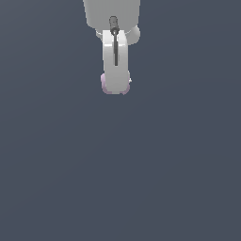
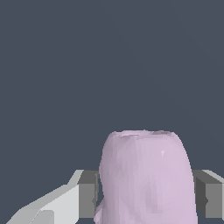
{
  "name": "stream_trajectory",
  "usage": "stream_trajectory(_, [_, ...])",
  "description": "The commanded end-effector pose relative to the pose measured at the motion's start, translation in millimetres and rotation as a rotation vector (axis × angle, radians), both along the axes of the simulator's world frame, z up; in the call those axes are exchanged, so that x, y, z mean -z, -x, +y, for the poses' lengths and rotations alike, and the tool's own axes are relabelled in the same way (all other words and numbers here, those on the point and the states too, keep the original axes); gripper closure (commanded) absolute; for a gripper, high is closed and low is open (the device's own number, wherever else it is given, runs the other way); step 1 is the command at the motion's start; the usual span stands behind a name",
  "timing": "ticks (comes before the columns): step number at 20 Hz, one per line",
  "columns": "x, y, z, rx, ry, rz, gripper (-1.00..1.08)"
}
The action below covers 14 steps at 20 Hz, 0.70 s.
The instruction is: Pick up the object and move it to a goal position.
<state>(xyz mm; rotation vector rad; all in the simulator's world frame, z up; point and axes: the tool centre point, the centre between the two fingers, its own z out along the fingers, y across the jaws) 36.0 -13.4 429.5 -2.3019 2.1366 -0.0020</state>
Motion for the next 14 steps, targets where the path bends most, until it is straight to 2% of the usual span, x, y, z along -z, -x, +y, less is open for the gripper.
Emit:
stream_trajectory(1, [-15.6,1.5,-1.0,-0.001,0.000,0.002,1.08])
stream_trajectory(7, [-38.1,2.4,-2.4,-0.002,0.000,0.002,1.08])
stream_trajectory(14, [-44.0,1.7,-2.8,-0.002,0.000,0.002,1.08])
